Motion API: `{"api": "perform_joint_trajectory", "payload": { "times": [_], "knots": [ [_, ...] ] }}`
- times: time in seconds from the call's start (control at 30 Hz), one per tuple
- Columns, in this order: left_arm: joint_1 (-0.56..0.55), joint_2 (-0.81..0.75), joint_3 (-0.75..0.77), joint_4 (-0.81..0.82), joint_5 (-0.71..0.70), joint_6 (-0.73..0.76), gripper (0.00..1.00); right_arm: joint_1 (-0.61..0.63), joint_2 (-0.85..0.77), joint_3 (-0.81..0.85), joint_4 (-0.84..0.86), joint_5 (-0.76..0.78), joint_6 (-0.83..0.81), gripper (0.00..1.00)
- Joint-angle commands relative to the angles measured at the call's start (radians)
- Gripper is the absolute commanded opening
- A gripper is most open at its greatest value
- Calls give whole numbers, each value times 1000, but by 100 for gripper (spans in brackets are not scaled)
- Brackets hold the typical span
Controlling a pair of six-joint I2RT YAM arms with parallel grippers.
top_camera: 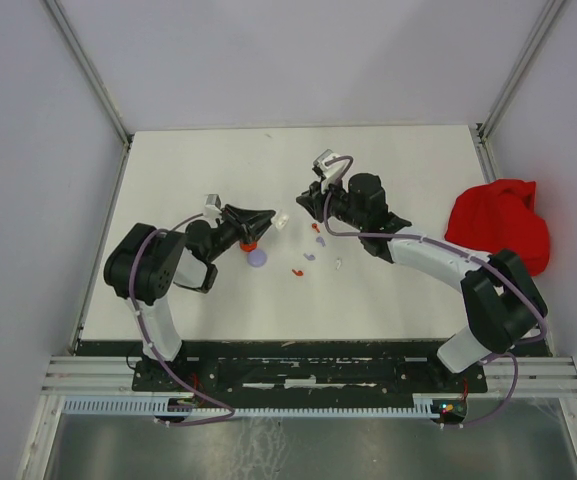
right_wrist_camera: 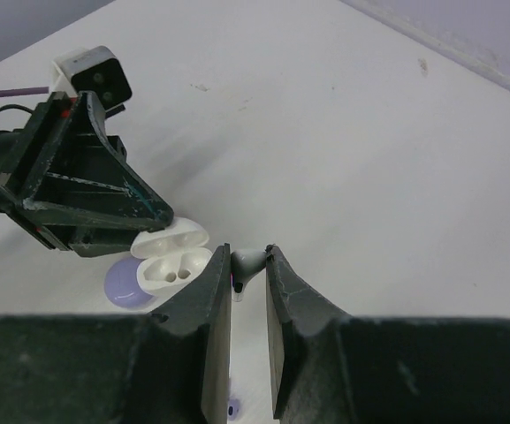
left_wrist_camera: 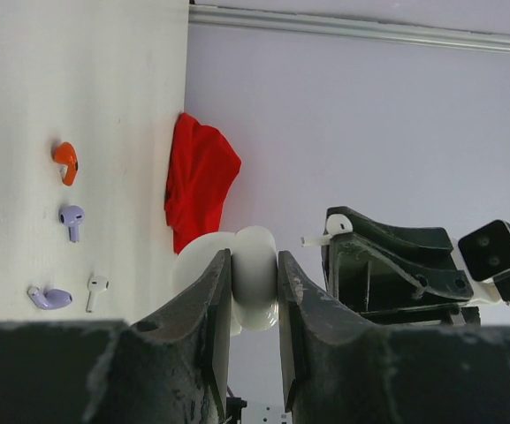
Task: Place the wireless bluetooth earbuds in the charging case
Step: Place the earbud in the charging case.
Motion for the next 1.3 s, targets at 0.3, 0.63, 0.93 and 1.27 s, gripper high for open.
{"api": "perform_joint_trajectory", "payload": {
  "times": [0.3,0.63,0.93,1.27],
  "knots": [
    [-32,15,36,93,17,-59,3,78,19,-61,264,-75,-163,0],
    [-35,0,34,113,14,-101,3,92,47,-88,288,-61,-167,0],
    [-34,-23,27,127,22,-119,3,91,62,-87,288,-47,-170,0],
    [-35,-29,24,141,24,-133,3,92,77,-79,281,-47,-170,0]
  ]
}}
